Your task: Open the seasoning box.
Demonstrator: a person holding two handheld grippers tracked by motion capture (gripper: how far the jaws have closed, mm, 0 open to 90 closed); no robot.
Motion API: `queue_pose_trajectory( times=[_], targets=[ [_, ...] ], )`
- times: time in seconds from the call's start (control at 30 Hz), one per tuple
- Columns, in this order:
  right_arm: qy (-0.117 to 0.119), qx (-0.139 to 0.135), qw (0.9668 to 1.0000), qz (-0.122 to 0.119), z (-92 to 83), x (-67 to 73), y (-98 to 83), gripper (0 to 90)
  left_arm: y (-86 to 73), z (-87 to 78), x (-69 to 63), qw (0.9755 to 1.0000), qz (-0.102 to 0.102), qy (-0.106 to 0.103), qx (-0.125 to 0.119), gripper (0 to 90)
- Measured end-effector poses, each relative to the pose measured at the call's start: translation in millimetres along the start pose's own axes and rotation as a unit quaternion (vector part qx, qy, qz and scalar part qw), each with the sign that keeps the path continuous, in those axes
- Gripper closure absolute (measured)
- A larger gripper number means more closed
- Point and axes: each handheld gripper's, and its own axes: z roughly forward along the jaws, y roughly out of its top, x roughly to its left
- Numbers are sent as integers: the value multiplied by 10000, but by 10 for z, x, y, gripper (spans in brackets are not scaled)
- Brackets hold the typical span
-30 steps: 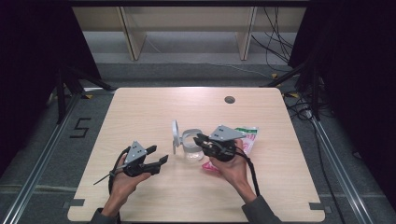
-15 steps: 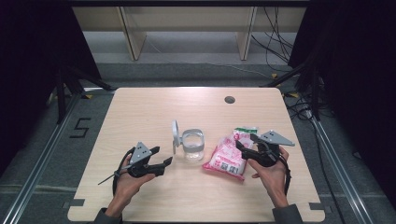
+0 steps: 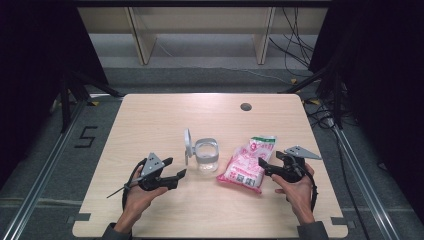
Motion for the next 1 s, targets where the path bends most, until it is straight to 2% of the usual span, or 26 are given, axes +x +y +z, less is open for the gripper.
queue_pose_trajectory(
  times=[0.03,0.07,0.13,0.17,0.2,0.3,0.33,0.4,0.43,0.47,0.5,0.57,0.6,0.63,0.67,0.7,0.73,0.77,0.8,0.83,0.9,0.93,0.97,1.0],
  targets=[
    [55,103,9996,250,-12,33,-8,217,4,-4,4,10000,-5,14,-3,331],
    [129,0,9996,260,15,26,-17,219,6,-3,5,10000,-25,-14,-35,331],
    [95,127,9992,367,23,17,-22,217,7,-5,-4,10000,9,-21,-46,330],
    [109,86,9997,187,40,-22,-28,217,12,-14,-10,10000,2,-13,-1,330],
    [97,96,9998,155,55,-50,-37,221,14,-8,-14,10000,-21,-22,-14,329],
    [114,158,9996,216,68,-48,-44,226,12,9,-20,10000,2,-65,-9,326],
    [87,136,9993,331,89,-29,-54,227,12,9,-22,10000,2,-73,-5,326],
    [128,105,9997,193,141,-53,-61,234,15,14,-26,10000,-37,-47,-8,326],
    [137,210,9994,255,140,-42,-55,237,12,17,-20,10000,-11,-64,12,325],
    [185,200,9992,301,172,-31,-61,237,11,18,-23,10000,-6,-66,29,325],
    [147,266,9994,186,184,-40,-60,241,10,16,-27,10000,-5,-57,34,324],
    [287,260,9986,366,218,-32,-63,252,14,18,-25,10000,-5,-56,22,324],
    [289,236,9987,342,229,-27,-64,255,15,20,-21,10000,-6,-59,23,324],
    [212,329,9983,443,236,14,-60,261,15,21,-21,10000,-5,-62,35,324],
    [206,333,9990,229,248,-12,-57,273,14,20,-20,10000,-7,-74,28,322],
    [338,300,9986,285,265,-14,-58,288,13,27,-15,9999,-42,-142,-90,320],
    [310,310,9987,272,292,-16,-63,295,23,13,2,9998,5,-172,-86,320],
    [272,378,9985,296,300,-10,-62,313,24,29,3,9995,-36,-208,-218,320],
    [281,328,9988,220,320,-22,-68,329,38,11,4,9997,-15,-198,-125,320],
    [243,344,9988,261,334,-25,-66,338,38,23,-9,9996,-60,-218,-176,319],
    [293,305,9986,322,357,-44,-64,346,29,22,-6,9998,-23,-182,-92,317],
    [174,400,9976,541,368,-12,-56,348,23,32,-3,9998,-39,-192,-104,317],
    [292,299,9985,360,389,-50,-54,352,21,31,0,9999,-31,-153,-53,317],
    [259,287,9987,341,408,-48,-52,361,14,41,0,9998,-54,-189,-86,317]
  ],
)
